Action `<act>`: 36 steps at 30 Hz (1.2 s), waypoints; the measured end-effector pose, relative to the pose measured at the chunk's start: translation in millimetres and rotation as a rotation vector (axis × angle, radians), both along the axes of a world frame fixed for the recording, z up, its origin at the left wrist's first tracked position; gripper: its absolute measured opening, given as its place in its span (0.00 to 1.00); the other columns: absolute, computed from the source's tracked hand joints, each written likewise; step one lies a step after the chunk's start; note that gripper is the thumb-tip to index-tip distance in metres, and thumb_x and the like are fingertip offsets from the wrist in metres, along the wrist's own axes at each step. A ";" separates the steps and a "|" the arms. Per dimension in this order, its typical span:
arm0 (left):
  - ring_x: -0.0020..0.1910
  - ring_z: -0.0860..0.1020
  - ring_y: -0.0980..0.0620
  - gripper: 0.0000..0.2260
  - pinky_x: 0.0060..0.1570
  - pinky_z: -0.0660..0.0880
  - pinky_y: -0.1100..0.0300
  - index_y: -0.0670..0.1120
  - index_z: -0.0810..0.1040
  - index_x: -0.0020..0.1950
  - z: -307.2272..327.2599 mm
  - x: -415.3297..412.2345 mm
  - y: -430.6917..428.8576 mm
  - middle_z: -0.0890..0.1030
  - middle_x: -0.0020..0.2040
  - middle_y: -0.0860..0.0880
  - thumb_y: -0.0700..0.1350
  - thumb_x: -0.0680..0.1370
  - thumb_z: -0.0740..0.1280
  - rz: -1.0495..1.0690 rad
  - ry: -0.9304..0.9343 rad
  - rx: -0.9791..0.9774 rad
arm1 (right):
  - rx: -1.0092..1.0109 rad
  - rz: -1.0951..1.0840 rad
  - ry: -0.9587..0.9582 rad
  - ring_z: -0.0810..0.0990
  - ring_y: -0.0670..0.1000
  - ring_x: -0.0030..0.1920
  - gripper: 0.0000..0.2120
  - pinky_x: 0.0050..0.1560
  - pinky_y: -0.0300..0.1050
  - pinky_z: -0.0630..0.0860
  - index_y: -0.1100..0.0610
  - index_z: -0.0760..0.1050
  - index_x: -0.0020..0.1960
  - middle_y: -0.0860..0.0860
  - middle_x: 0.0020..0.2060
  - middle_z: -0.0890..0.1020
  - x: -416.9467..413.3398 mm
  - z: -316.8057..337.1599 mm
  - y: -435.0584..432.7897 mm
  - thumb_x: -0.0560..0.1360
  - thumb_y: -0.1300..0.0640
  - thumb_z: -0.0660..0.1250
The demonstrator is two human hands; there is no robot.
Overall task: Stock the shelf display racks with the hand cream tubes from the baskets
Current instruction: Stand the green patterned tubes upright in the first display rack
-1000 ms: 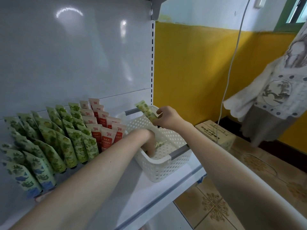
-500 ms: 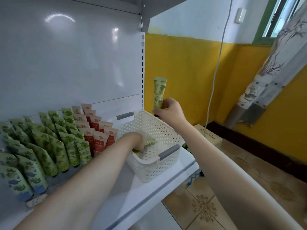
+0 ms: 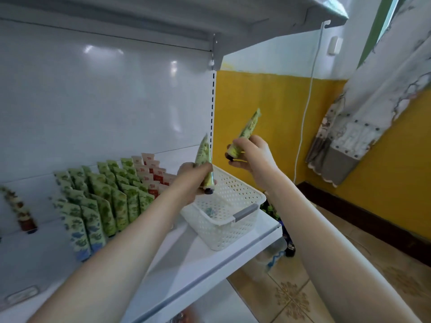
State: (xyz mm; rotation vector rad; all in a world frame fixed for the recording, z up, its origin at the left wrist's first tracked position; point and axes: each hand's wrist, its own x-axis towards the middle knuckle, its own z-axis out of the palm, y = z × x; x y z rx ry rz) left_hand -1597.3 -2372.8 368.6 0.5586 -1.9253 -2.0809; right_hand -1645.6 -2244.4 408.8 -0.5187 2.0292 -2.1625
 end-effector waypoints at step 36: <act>0.43 0.82 0.43 0.12 0.41 0.79 0.54 0.45 0.77 0.52 -82.1 270.4 -49.5 0.83 0.45 0.44 0.35 0.71 0.70 0.236 0.246 0.128 | 0.171 0.549 -0.018 0.81 0.49 0.36 0.09 0.37 0.38 0.79 0.64 0.76 0.50 0.54 0.39 0.81 190.5 -85.8 -71.1 0.74 0.59 0.67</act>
